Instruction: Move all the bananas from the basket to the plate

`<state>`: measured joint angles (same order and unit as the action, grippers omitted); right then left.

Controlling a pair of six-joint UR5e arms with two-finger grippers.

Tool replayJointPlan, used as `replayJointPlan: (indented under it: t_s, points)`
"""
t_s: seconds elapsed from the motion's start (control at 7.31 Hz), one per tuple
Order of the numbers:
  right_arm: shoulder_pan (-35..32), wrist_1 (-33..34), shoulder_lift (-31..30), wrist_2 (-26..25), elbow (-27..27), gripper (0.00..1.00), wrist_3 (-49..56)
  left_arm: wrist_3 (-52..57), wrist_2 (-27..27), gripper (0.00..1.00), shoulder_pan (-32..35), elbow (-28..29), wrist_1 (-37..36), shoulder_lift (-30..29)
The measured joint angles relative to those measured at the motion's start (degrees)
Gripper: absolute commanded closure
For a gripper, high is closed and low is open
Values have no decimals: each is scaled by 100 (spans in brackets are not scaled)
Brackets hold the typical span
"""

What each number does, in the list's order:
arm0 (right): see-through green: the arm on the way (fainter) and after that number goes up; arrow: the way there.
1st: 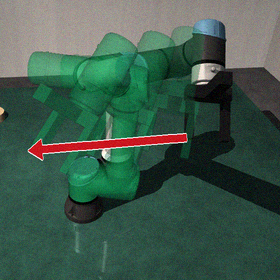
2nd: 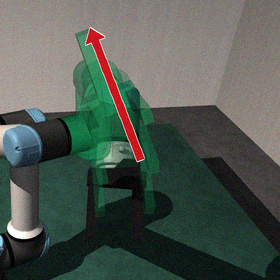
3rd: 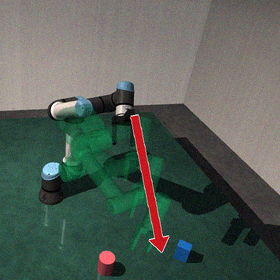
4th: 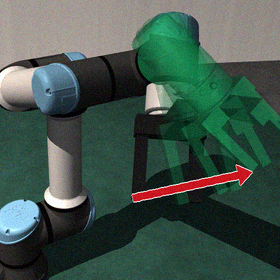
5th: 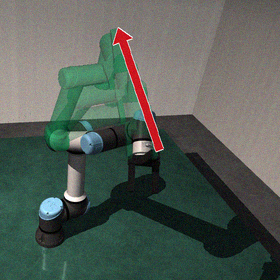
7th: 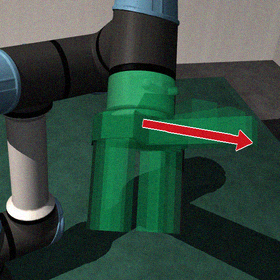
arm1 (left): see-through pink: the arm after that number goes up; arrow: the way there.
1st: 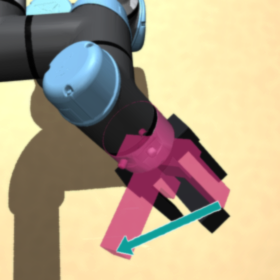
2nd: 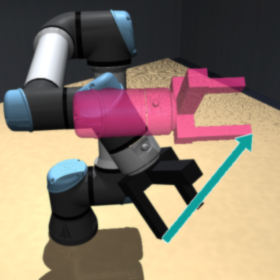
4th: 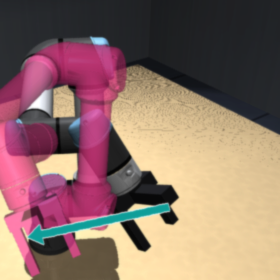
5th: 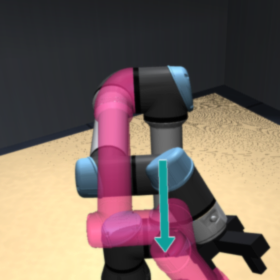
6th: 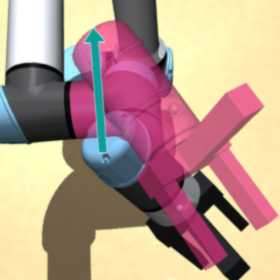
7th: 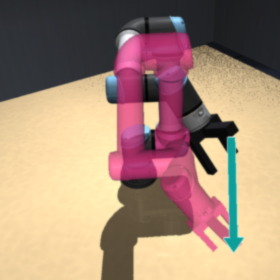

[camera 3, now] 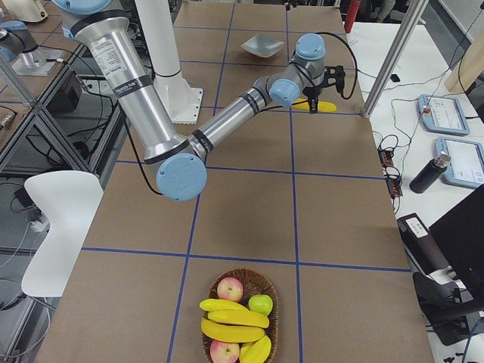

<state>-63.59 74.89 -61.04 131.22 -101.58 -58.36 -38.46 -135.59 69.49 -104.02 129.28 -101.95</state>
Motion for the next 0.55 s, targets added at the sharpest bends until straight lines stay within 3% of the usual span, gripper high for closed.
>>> replayJointPlan:
  t_s: [0.27, 0.55]
  points:
    - [646, -53, 472, -571, -63, 100, -1299, -1543, 231, 0, -786, -93, 27, -789]
    - [1253, -46, 877, -1163, -75, 100, -2160, -2418, 295, 0, -1491, -262, 52, -1462]
